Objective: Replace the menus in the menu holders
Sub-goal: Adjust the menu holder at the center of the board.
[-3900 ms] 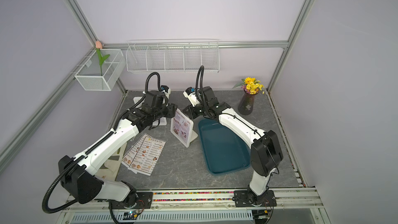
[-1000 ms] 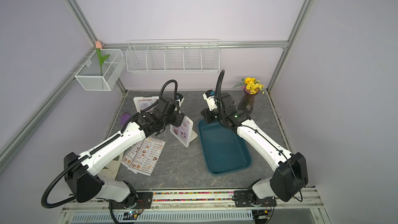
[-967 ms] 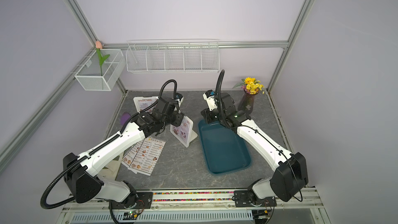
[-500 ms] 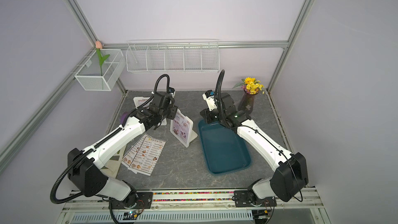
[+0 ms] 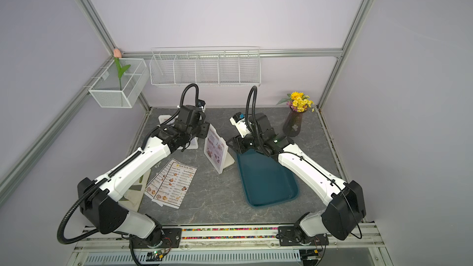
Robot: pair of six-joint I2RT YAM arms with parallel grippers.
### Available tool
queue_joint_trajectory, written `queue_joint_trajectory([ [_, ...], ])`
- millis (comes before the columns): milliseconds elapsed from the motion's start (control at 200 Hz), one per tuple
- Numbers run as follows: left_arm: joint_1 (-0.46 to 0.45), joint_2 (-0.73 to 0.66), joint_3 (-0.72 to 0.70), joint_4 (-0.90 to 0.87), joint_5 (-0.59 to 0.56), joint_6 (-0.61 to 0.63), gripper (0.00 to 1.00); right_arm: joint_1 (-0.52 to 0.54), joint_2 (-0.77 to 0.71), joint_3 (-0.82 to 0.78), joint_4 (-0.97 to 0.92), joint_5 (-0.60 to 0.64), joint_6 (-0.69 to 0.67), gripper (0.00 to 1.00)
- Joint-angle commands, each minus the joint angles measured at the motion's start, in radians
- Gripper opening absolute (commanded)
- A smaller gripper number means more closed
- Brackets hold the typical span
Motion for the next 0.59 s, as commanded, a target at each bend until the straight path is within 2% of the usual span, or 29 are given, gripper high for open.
queue_joint_trajectory([
  [0, -0.001, -0.058, 0.030, -0.040, -0.021, -0.014, 0.63, 0.021, 0.034, 0.010, 0.011, 0.017, -0.003, 0.56],
  [115, -0.002, -0.087, 0.027, -0.054, -0.015, -0.023, 0.64, 0.050, 0.064, 0.018, 0.000, 0.081, -0.001, 0.58],
  [195, 0.000, -0.102, 0.024, -0.057, 0.000, -0.025, 0.64, 0.059, 0.082, 0.018, -0.021, 0.147, -0.004, 0.63],
  [405, -0.002, -0.105, 0.012, -0.054, 0.054, -0.033, 0.64, 0.062, 0.118, -0.006, 0.001, 0.232, -0.029, 0.69],
  [590, -0.001, -0.123, -0.007, -0.034, 0.083, -0.048, 0.64, 0.046, 0.155, -0.016, 0.060, 0.221, -0.112, 0.72],
])
